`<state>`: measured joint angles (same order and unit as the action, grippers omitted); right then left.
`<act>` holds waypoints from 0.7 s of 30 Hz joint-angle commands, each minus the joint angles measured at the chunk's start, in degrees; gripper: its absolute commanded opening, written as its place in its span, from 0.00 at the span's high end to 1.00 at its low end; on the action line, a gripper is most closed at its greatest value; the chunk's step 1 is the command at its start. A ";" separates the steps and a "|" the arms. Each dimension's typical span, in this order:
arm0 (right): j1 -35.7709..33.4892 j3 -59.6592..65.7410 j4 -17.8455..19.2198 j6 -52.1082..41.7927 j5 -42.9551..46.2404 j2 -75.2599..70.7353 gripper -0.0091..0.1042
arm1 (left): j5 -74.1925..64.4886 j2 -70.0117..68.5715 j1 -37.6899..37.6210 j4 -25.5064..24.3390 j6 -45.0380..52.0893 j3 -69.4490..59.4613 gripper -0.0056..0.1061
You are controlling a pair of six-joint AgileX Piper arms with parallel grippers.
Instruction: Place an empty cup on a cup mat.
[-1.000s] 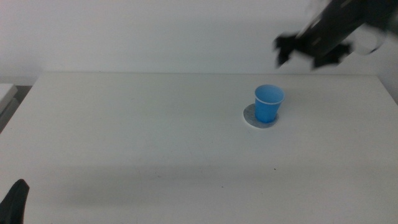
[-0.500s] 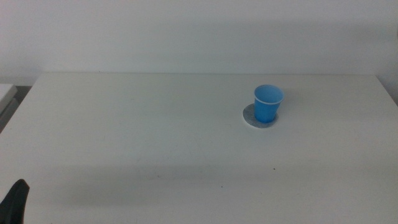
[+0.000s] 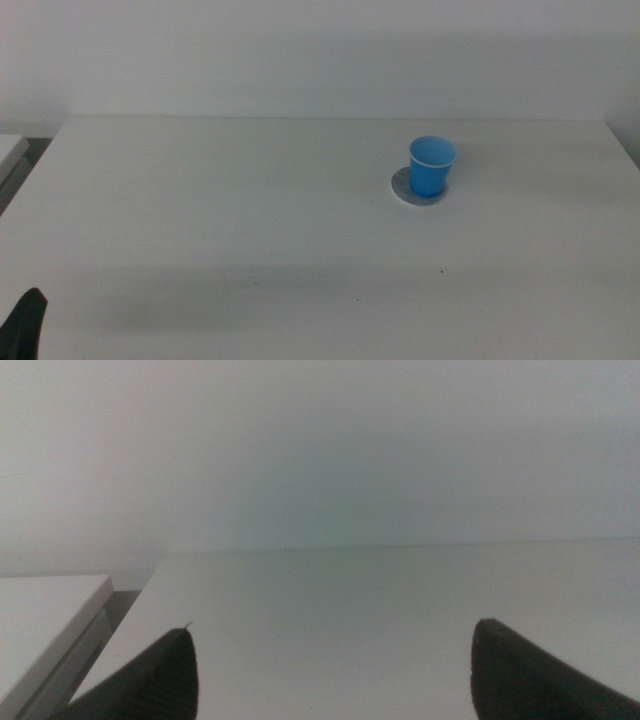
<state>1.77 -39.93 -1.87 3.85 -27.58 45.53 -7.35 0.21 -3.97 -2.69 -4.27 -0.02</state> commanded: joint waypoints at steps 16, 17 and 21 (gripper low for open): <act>0.47 1.04 -0.01 -0.75 0.42 -13.77 0.20 | 0.72 -0.21 -0.06 0.13 -0.16 0.02 0.11; 0.47 1.04 0.16 -0.75 0.56 -13.80 0.20 | 0.72 -0.21 -0.06 0.13 -0.16 0.02 0.11; 0.47 1.54 4.98 -1.35 1.00 -13.89 0.15 | 0.72 -0.21 -0.06 0.13 -0.16 0.02 0.11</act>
<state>1.77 -38.86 0.43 3.60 -27.79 31.89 -7.35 0.21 -3.97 -2.69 -4.27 -0.02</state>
